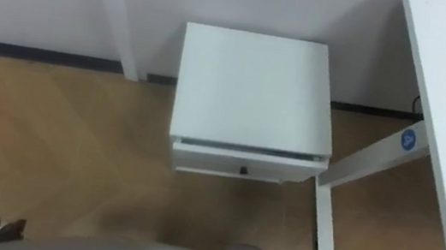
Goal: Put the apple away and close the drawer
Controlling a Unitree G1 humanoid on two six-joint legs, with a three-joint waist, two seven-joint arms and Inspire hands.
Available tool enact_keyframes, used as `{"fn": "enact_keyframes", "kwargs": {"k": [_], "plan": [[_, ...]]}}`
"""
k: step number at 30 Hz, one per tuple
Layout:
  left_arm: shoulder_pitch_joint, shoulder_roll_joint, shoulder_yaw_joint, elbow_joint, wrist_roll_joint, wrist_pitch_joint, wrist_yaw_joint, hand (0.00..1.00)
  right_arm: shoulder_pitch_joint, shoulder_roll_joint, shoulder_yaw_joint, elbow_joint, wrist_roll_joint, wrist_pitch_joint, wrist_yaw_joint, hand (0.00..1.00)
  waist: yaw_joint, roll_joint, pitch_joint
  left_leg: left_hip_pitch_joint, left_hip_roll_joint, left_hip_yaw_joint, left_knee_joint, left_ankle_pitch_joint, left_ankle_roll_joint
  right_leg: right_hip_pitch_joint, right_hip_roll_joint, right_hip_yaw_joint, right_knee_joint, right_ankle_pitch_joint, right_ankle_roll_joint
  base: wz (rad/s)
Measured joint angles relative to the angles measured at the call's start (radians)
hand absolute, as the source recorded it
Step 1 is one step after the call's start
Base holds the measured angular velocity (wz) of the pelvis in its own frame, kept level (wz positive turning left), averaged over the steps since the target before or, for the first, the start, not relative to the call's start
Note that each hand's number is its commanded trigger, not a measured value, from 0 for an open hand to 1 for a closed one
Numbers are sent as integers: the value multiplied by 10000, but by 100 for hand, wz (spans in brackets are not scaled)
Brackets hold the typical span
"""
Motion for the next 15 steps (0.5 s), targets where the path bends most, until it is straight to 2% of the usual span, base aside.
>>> {"fn": "enact_keyframes", "kwargs": {"k": [1, 2, 3, 4, 5, 6, 7, 9, 12, 15], "plan": [[-50, -67, -13, 1, -1, -46, 0, 0, -54, -35, -174, 184, -53, -27, -24, 0, 35, 206, -26, -349, 128, 271, -197, 1041, 694, -45, 36, -59, 57, -115, 141, 49], [183, -71, 32, 59, -13, -55, 44, 0, -104, 92, -246, 458, -156, -20, -20, 0, 349, 104, -129, -138, 142, 770, -192, 1111, 584, 21, -153, -256, 20, -303, 235, -26], [358, -73, 12, 227, -21, -1, 94, 0, -147, 196, -212, 489, -189, -105, 60, 0, 570, 180, -71, 185, 146, 767, -392, 1111, 584, 77, -159, -463, -124, -276, 278, -53], [406, -90, 0, 249, -20, 86, 95, 0, -172, 216, -191, 490, -200, -107, 106, 0, 655, 192, -64, 322, 148, 669, -485, 1111, 583, 67, -135, -515, -304, -258, 270, -56], [547, -127, -10, 292, -15, 179, 88, 0, -218, 211, -97, 486, -222, -68, 116, 0, 663, 231, -38, 468, 125, 480, -549, 1122, 557, -18, -84, -639, -808, -69, 185, -18], [639, -181, -23, 393, -15, 225, 54, 0, -165, 186, -31, 505, -253, 5, 101, 0, 487, 305, -19, 609, 125, 309, -662, 1195, 421, 175, -3, -834, -926, 169, 134, -4], [674, -180, 1, 423, -9, 227, 9, 0, -150, 191, -29, 505, -305, 66, 104, 0, 488, 281, -3, 692, 124, 304, -765, 1228, 366, 210, 15, -911, -948, 195, 110, 10], [564, -213, 37, 434, 5, 138, -139, 0, -200, 174, -29, 508, -369, 274, 116, 0, 469, 386, 61, 873, 136, 314, -1070, 1344, 173, 305, 172, -969, -1012, 277, -30, 0], [486, -238, 41, 378, 15, -18, -249, 0, -239, 185, 1, 452, -342, 276, 173, 0, 530, 457, 57, 957, 305, 313, -1112, 1323, -19, 203, 261, -892, -834, 190, -205, -11], [441, -237, 45, 380, 26, -29, -298, 0, -237, 191, 144, 446, -299, 271, 237, 0, 569, 446, 58, 1013, 349, 299, -1110, 1292, -60, 185, 285, -891, -655, 29, -259, -7]]}}
